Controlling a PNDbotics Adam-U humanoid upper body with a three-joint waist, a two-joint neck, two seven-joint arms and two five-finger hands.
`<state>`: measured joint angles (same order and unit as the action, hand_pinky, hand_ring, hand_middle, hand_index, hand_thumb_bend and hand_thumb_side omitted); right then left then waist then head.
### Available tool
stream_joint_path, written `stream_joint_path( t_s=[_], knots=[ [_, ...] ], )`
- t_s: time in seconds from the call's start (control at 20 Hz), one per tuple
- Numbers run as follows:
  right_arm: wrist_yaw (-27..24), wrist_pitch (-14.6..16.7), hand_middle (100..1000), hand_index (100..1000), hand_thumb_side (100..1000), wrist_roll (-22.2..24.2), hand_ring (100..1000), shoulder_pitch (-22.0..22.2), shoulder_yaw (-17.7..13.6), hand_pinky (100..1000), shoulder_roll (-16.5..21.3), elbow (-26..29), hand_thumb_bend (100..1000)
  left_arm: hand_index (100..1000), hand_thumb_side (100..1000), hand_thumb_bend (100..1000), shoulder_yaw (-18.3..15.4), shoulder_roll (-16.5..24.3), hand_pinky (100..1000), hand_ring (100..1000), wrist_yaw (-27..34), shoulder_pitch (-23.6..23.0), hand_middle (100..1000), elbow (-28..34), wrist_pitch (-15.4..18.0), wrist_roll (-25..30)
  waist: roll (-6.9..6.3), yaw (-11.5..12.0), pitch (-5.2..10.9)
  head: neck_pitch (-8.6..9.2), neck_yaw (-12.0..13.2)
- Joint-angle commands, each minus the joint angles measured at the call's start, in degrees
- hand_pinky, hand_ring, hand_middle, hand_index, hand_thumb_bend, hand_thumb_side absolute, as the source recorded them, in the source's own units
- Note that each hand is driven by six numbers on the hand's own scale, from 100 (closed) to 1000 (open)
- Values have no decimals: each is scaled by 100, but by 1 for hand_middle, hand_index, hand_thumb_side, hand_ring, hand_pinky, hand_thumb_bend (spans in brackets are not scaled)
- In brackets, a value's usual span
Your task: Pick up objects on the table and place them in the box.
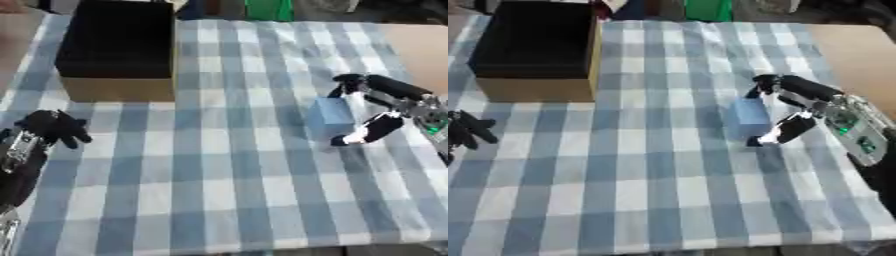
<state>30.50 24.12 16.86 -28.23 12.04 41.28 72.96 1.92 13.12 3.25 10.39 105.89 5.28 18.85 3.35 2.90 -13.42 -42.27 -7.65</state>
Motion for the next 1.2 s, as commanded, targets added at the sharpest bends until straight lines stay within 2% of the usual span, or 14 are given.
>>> stream_joint_path(
  t_s=[0.05,0.2,0.35,0.45,0.65,0.95,1.2],
  knots=[
    [100,20,579,733,399,-102,964,-57,-45,771,116,31,580,431,891,182,10,70,864,543,-15,49,496,62,11,14,0,0,80,16,-8],
    [170,26,541,708,355,-221,946,-56,-43,759,99,36,534,431,891,183,11,67,864,544,-17,49,496,58,7,17,4,-4,79,16,-9],
    [167,14,494,670,244,-407,921,-54,-62,739,96,63,460,431,890,183,7,68,864,544,-17,46,496,58,5,14,7,-6,84,14,-5],
    [124,-5,471,651,183,-543,910,-58,-69,730,108,106,434,431,890,184,8,68,865,543,-16,43,495,56,3,15,12,-9,88,14,-6],
    [-26,-14,438,620,122,-735,896,-75,-55,720,161,318,418,431,890,184,11,68,864,543,-13,41,494,51,-5,18,27,-17,103,14,-4],
    [-415,-6,428,611,100,-733,887,-202,19,718,304,970,408,430,889,184,15,78,864,543,-7,28,494,47,-9,22,40,-21,131,14,-10],
    [-731,-25,430,609,100,-593,877,-509,100,720,423,1500,401,431,888,183,25,91,864,544,-1,10,494,43,-7,31,50,0,166,10,-17]
  ],
)
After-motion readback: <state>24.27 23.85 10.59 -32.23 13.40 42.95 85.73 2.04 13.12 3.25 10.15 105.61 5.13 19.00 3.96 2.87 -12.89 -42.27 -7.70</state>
